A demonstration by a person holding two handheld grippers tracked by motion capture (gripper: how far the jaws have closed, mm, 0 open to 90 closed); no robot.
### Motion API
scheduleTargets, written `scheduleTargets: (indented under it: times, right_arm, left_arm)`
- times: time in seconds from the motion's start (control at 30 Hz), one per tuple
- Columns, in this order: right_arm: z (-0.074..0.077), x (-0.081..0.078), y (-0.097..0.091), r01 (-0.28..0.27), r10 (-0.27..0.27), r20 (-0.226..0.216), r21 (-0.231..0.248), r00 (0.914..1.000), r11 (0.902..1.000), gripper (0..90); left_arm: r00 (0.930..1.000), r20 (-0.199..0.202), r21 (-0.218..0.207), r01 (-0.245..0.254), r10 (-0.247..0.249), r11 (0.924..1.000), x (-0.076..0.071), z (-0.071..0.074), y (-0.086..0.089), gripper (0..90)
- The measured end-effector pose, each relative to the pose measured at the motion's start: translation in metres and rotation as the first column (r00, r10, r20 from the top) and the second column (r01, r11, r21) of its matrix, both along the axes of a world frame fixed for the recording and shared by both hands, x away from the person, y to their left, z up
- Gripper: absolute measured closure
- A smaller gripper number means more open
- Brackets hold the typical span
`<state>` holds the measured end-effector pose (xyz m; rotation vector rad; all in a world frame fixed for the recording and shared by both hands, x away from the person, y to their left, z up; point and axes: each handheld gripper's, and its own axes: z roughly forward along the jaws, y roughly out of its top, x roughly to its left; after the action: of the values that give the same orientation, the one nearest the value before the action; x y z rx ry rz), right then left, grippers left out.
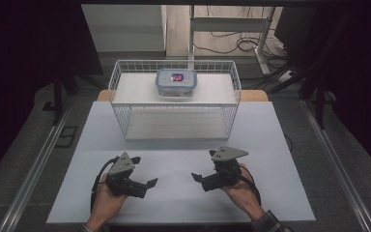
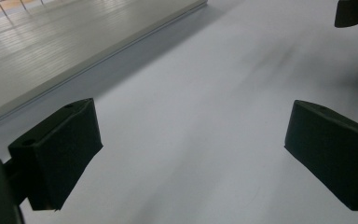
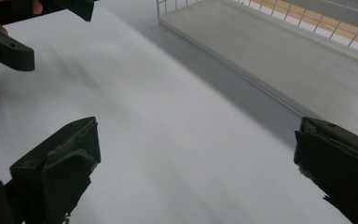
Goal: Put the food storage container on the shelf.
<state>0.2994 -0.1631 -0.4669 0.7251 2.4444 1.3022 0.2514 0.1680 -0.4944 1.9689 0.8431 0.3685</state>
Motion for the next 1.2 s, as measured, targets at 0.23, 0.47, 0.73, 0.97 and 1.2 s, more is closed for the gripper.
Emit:
scheduleTargets:
  times: [0.23,0.47,0.73,0.97,1.2]
  right_arm:
    - [-0.005,-0.006,-0.009,0.006,-0.006,-0.001,-0.007,1.0,1.0,0.0]
    - [-0.009,-0.012,-0.019,0.02,-0.02,-0.008,-0.009,0.9998,0.9998,0.0]
    - [-0.01,-0.016,-0.032,0.043,-0.043,-0.011,-0.012,0.999,0.999,0.0]
    - [-0.01,-0.021,-0.047,0.073,-0.073,-0.002,-0.012,0.9973,0.9973,0.0]
    - [-0.012,-0.025,-0.059,0.101,-0.101,0.006,-0.017,0.9949,0.9947,0.0]
  left_arm:
    - [0.9999,-0.006,0.006,-0.012,0.012,0.9999,-0.006,-0.004,0.008,3.6]
    - [0.9995,-0.016,0.006,-0.026,0.026,0.9996,-0.014,-0.007,0.017,3.6]
    - [0.9984,-0.019,0.012,-0.053,0.053,0.9985,-0.023,-0.009,0.031,3.7]
    - [0.9966,-0.019,0.013,-0.08,0.08,0.9967,-0.033,-0.011,0.044,3.9]
    - [0.9941,-0.022,0.018,-0.106,0.106,0.9942,-0.042,-0.012,0.055,3.9]
